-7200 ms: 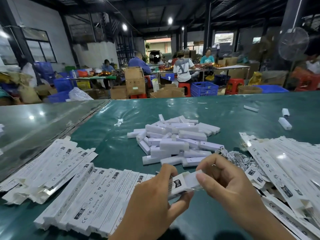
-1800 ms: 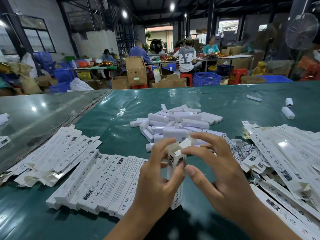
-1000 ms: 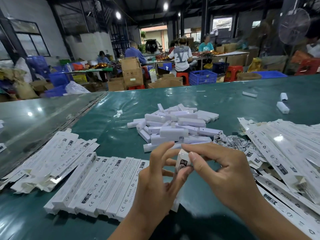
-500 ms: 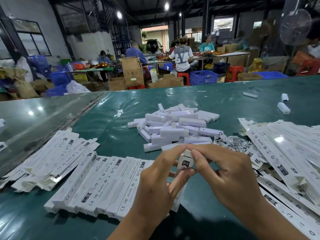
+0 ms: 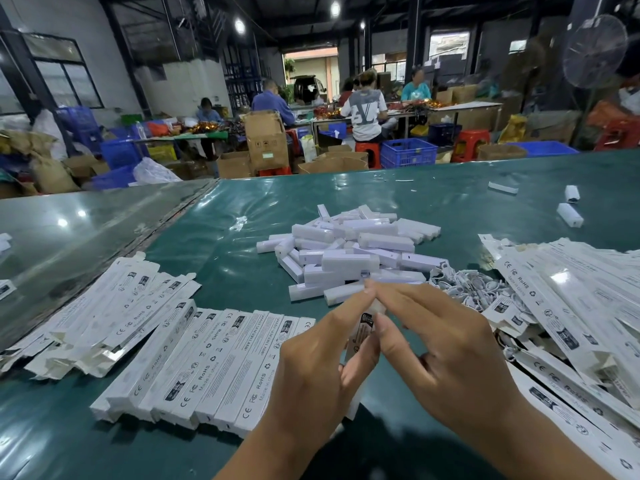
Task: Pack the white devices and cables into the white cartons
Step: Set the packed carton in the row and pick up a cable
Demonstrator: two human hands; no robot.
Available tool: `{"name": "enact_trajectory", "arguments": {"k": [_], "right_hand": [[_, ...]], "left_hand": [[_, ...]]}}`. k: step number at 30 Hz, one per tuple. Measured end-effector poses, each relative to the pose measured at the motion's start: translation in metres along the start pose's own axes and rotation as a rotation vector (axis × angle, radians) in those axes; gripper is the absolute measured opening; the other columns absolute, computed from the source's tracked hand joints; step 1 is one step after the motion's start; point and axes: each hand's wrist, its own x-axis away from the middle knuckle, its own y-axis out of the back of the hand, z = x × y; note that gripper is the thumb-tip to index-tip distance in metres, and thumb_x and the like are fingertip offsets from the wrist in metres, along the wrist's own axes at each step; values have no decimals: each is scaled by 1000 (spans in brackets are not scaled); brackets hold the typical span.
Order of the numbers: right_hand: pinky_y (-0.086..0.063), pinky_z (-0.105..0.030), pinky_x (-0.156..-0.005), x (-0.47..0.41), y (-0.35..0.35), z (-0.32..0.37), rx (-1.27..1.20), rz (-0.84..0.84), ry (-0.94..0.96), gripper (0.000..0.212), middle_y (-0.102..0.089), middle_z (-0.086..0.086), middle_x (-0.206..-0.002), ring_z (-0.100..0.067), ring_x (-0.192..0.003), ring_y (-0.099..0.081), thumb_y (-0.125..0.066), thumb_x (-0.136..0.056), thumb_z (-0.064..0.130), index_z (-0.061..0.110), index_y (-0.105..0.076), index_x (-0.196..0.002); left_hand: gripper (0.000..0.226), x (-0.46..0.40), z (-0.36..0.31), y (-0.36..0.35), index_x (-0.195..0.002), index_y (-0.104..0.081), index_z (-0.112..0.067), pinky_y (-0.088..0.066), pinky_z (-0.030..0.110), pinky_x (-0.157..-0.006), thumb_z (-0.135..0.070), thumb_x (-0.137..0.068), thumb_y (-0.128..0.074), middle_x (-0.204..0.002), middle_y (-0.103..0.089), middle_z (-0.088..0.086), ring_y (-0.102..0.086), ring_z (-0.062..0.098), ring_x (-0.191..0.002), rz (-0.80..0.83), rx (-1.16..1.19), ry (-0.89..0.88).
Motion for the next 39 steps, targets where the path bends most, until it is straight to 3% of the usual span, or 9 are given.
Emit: {"name": "enact_trajectory", "arguments": {"k": [7,15,20,22,27,30,32,35,39], "right_hand": [[-54,-23,-82,-1,0,-2,-26,14,-27,35,-73,1,-109,-6,-93,-65,-57,-96,28,8,-70,-122],[-58,-29,-87,3,-3,-6,-120,1,47,30,-71,-3,-122,-12,-109,-69,-59,-93,22,9,-74,-116],[-53,-21,-70,-3,-3,-13,-190,30,-188,27,-62,9,-104,-7,-92,-62,-66,-89,32,21,-68,-113],[-52,-19,-72,-6,-1,-21,-216,62,-341,24,-60,14,-102,-8,-96,-62,-67,-85,28,27,-71,-108],[-37,-25,-63,-9,0,-48,-354,14,-684,18,-62,14,-76,-3,-67,-54,-50,-79,27,25,-65,-68],[-36,-32,-58,-9,1,-57,-455,38,-855,25,-59,11,-64,-7,-54,-46,-43,-80,31,24,-67,-75],[-49,-34,-62,-7,-4,-54,-601,54,-893,29,-73,8,-81,-12,-69,-62,-44,-88,28,26,-73,-85],[-59,-34,-67,-8,-11,-45,-821,-31,-1020,35,-79,-8,-96,-23,-91,-74,-46,-104,28,18,-78,-94],[-60,-34,-66,-8,-12,-48,-847,-102,-1156,30,-79,-10,-89,-19,-78,-76,-50,-103,32,16,-76,-101]], "left_hand": [[32,1,1,-1,-123,-55,-19,-60,27,-60,-25,-94,-66,-96,-71,-3,-71,9,-81,-3,49,66],[44,1,2,0,-124,-44,-38,-61,27,-68,-35,-86,-67,-105,-71,-15,-71,2,-90,21,197,308],[42,7,18,-2,-113,-43,-41,-56,38,-68,-42,-84,-73,-90,-68,-8,-65,8,-72,567,111,374],[42,9,22,-4,-115,-46,-40,-55,34,-67,-44,-85,-74,-89,-66,-11,-60,7,-67,664,100,404],[23,-3,31,6,-106,-69,-37,-51,17,-63,-41,-84,-78,-92,-72,-20,-67,3,-78,445,247,489],[22,-4,29,8,-102,-72,-39,-51,17,-61,-48,-83,-79,-90,-73,-18,-67,0,-76,295,308,547],[22,-3,23,4,-102,-71,-35,-50,15,-62,-42,-83,-79,-90,-73,-14,-67,2,-75,215,391,602],[24,-1,16,-2,-106,-66,-34,-52,14,-70,-35,-84,-76,-105,-72,-12,-68,7,-100,97,481,638],[36,2,11,-6,-113,-59,-39,-58,24,-80,-41,-81,-76,-118,-67,-15,-64,10,-115,111,475,595]]}}
